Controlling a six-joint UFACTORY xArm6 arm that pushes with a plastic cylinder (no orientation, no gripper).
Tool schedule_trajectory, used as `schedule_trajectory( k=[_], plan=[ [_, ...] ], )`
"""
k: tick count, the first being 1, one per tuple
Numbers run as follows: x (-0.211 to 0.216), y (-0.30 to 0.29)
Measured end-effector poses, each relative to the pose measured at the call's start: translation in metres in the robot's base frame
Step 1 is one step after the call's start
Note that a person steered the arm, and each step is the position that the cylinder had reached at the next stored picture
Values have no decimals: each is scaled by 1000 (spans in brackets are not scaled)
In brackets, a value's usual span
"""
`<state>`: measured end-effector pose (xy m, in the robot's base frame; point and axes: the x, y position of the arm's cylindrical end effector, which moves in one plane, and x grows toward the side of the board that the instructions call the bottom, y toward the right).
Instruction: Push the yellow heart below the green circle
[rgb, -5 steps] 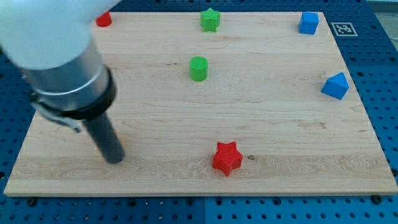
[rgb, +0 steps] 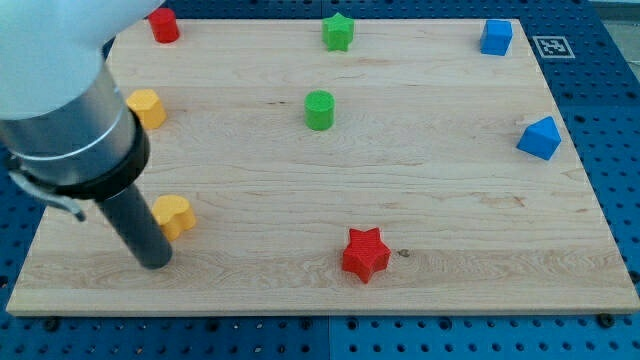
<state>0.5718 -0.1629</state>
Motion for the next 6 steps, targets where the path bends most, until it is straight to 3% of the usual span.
schedule_trajectory(
  k=[5, 6],
  plan=[
    [-83, -10],
    [-86, 12]
  ],
)
